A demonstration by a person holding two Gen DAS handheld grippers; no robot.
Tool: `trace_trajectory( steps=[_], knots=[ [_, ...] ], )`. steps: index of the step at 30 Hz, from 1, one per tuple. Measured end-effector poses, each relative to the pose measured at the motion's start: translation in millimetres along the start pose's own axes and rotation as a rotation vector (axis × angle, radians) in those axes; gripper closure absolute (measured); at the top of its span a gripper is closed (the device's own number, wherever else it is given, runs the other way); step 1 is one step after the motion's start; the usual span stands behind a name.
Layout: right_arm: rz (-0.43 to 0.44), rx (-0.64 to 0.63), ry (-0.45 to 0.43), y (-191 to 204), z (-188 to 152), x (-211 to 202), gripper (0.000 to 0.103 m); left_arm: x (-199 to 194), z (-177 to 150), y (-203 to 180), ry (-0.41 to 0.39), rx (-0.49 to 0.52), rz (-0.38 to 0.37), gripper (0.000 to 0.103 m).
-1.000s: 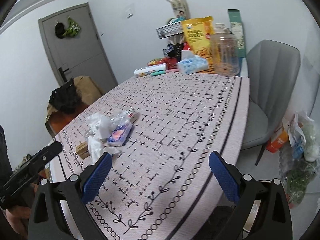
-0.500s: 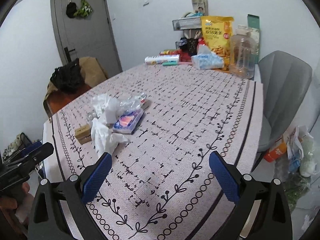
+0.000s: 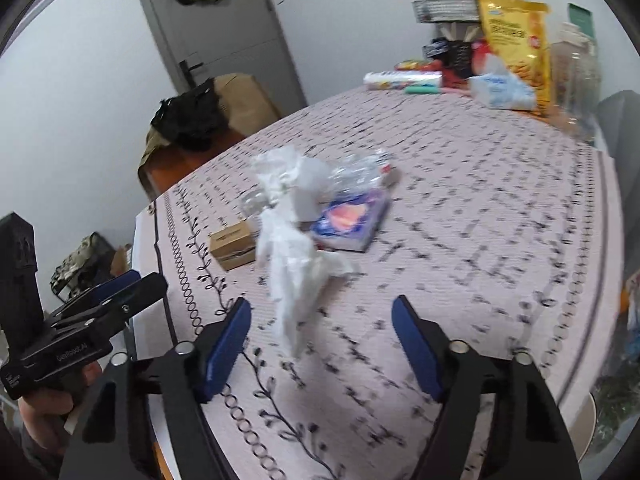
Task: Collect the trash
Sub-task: 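Grasp a crumpled white tissue with the right gripper while the left gripper grasps a red-and-white wrapper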
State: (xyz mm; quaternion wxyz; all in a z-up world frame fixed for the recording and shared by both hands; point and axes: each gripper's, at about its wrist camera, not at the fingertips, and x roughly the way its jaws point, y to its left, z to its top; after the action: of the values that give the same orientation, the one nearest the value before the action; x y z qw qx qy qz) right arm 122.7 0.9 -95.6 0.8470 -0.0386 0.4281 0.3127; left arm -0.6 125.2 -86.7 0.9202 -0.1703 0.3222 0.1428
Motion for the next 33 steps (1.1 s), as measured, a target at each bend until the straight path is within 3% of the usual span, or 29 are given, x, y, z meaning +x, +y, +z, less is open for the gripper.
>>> trace_trajectory(
  steps=[2,4,7,13,20,28,33],
  knots=[
    [0.024,0.004,0.036,5.3,1.6,15.7,0.048,2.7,1.9,0.5,0.003,-0.001,0.000,0.018],
    [0.044,0.017,0.080,5.1,1.9,30.2,0.084,4.8,3.8,0.4,0.004,-0.004,-0.008,0.018],
    [0.084,0.060,0.093,-0.7,0.6,32.7,0.098,9.1,7.5,-4.2,0.003,0.013,-0.009,0.018],
    [0.089,0.046,0.029,-5.6,1.5,0.3,0.099,21.4,14.7,-13.9,0.020,0.031,-0.032,0.027],
    [0.077,0.079,-0.011,-23.4,-0.2,-25.0,0.099,41.1,18.0,-30.8,0.062,0.019,-0.098,0.046],
    [0.055,0.119,-0.031,-48.2,-6.7,-44.3,0.099,55.9,16.5,-66.1,0.095,0.072,-0.164,0.049],
    [0.038,0.147,-0.050,-66.1,-13.2,-58.4,0.099,76.9,13.8,-88.7,0.138,0.134,-0.134,0.053]
  ],
)
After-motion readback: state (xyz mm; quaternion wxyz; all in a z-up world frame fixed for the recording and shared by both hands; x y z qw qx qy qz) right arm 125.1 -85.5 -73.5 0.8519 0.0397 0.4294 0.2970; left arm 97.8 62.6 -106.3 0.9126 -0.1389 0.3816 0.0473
